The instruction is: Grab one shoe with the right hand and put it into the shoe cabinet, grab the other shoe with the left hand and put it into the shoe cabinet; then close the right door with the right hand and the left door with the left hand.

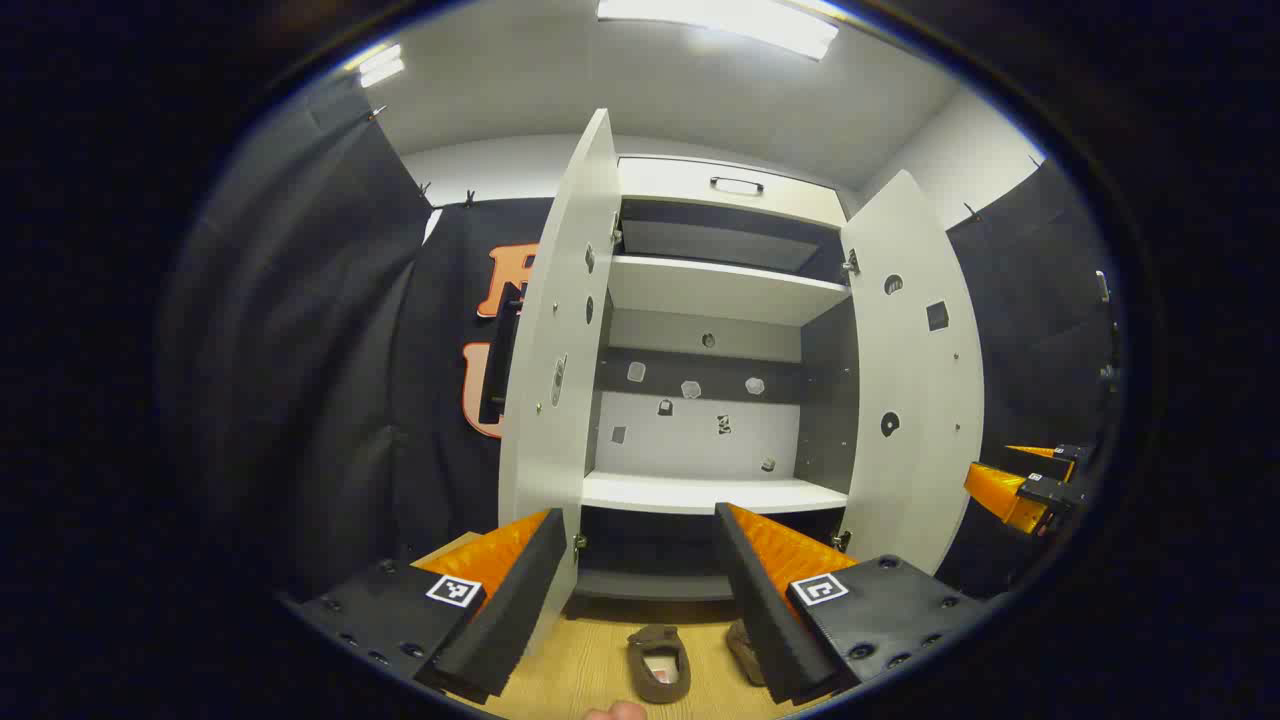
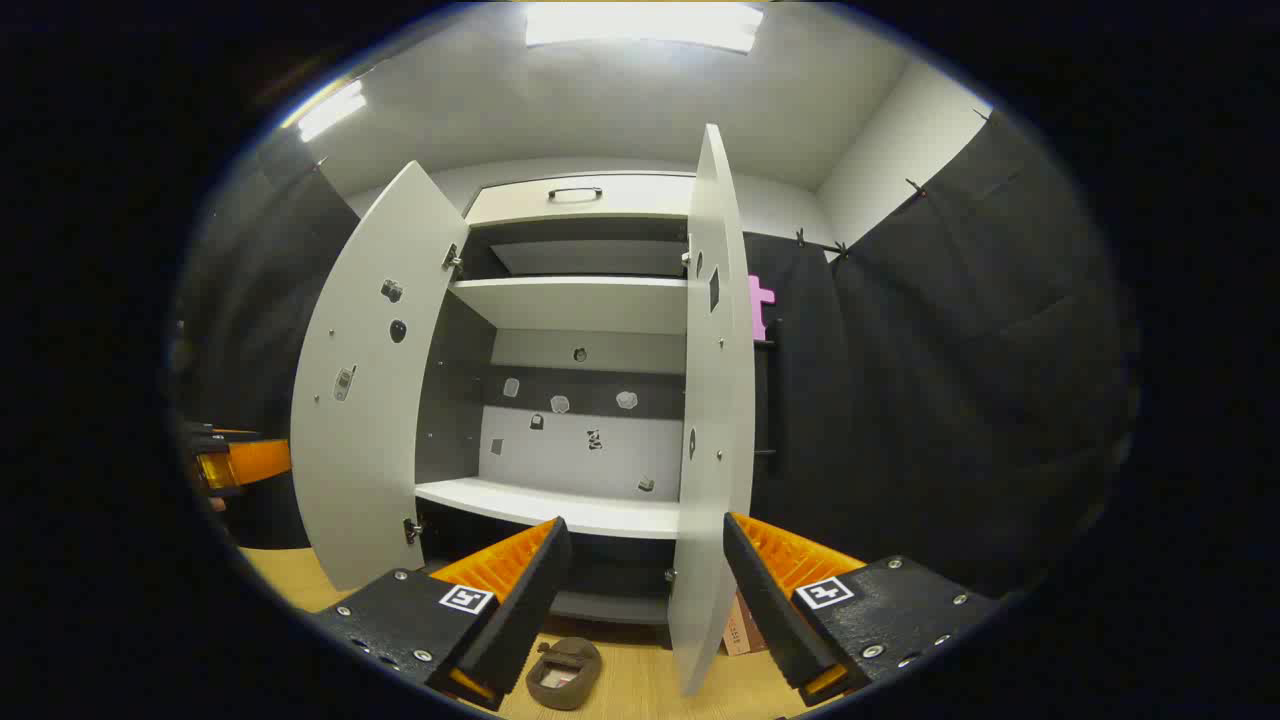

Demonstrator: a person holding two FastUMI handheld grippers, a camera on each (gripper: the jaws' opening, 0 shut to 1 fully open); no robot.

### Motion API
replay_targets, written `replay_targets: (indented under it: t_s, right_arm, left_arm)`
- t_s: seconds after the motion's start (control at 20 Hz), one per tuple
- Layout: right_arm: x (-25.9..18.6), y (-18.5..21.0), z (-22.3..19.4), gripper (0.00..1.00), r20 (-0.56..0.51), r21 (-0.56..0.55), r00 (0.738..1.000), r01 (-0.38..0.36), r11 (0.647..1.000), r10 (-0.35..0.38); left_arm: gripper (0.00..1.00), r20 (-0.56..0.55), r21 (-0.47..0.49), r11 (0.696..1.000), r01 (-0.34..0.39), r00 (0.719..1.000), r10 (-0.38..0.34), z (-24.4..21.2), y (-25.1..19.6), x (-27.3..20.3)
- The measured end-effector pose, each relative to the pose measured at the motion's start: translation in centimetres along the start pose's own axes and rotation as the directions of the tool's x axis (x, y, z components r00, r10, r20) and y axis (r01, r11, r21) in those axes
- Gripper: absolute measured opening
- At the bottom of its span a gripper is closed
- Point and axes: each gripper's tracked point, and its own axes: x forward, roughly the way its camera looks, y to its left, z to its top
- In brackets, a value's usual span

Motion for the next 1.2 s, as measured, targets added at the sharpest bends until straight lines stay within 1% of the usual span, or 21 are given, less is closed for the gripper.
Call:
replay_targets:
  t_s: [0.25, 0.3, 0.35, 0.65, 0.7, 0.75, 0.8, 0.85, 1.0, 1.05, 1.1, 1.2]
  right_arm:
    - [-0.1, 0.4, -1.2, 0.94, -0.034, 0.004, 0.999, -0.007, 1.0, 0.007]
    - [-0.2, 0.5, -1.2, 0.94, -0.039, 0.011, 0.999, -0.008, 1.0, 0.008]
    - [-0.2, 0.5, -1.2, 0.94, -0.042, 0.016, 0.999, -0.006, 1.0, 0.006]
    - [-0.7, 0.2, -0.8, 0.94, -0.036, 0.011, 0.999, 0.012, 1.0, -0.012]
    - [-0.8, 0.1, -0.7, 0.97, -0.035, 0.012, 0.999, 0.014, 1.0, -0.013]
    - [-0.9, 0.1, -0.6, 0.94, -0.033, 0.013, 0.999, 0.015, 1.0, -0.015]
    - [-0.9, 0.1, -0.5, 0.94, -0.03, 0.012, 0.999, 0.017, 1.0, -0.016]
    - [-0.9, 0.1, -0.3, 0.94, -0.026, 0.011, 1.0, 0.017, 1.0, -0.017]
    - [-0.7, 0.4, -0.1, 0.94, -0.022, 0.012, 1.0, 0.013, 1.0, -0.013]
    - [-0.6, 0.5, 0.0, 0.94, -0.02, 0.012, 1.0, 0.009, 1.0, -0.009]
    - [-0.5, 0.6, 0.0, 0.94, -0.018, 0.01, 1.0, 0.004, 1.0, -0.004]
    - [0.0, 0.9, -0.1, 0.94, -0.018, 0.005, 1.0, -0.004, 1.0, 0.004]
  left_arm:
    - [0.96, -0.008, 0.012, 1.0, -0.008, 1.0, 0.008, -0.5, 0.3, -0.1]
    - [0.99, -0.007, 0.013, 1.0, -0.004, 1.0, 0.004, -0.5, 0.1, -0.1]
    - [0.96, -0.007, 0.017, 1.0, -0.003, 1.0, 0.004, -0.6, 0.1, -0.2]
    - [0.96, -0.012, 0.022, 1.0, 0.011, 1.0, -0.011, -0.8, -0.2, -0.2]
    - [0.96, -0.012, 0.023, 1.0, 0.01, 1.0, -0.01, -0.8, -0.2, -0.2]
    - [0.99, -0.014, 0.025, 1.0, 0.009, 1.0, -0.009, -0.8, -0.1, -0.3]
    - [0.99, -0.014, 0.026, 1.0, 0.011, 1.0, -0.01, -0.8, -0.1, -0.2]
    - [0.96, -0.011, 0.029, 1.0, 0.011, 1.0, -0.011, -0.7, -0.1, -0.2]
    - [0.99, -0.008, 0.025, 1.0, 0.012, 1.0, -0.011, -0.8, -0.3, -0.3]
    - [0.99, -0.009, 0.023, 1.0, 0.013, 1.0, -0.012, -0.8, -0.3, -0.3]
    - [0.96, -0.015, 0.025, 1.0, 0.009, 1.0, -0.009, -1.0, -0.3, -0.3]
    - [0.96, -0.021, 0.026, 1.0, 0.001, 1.0, -0.001, -1.6, -0.1, -0.2]
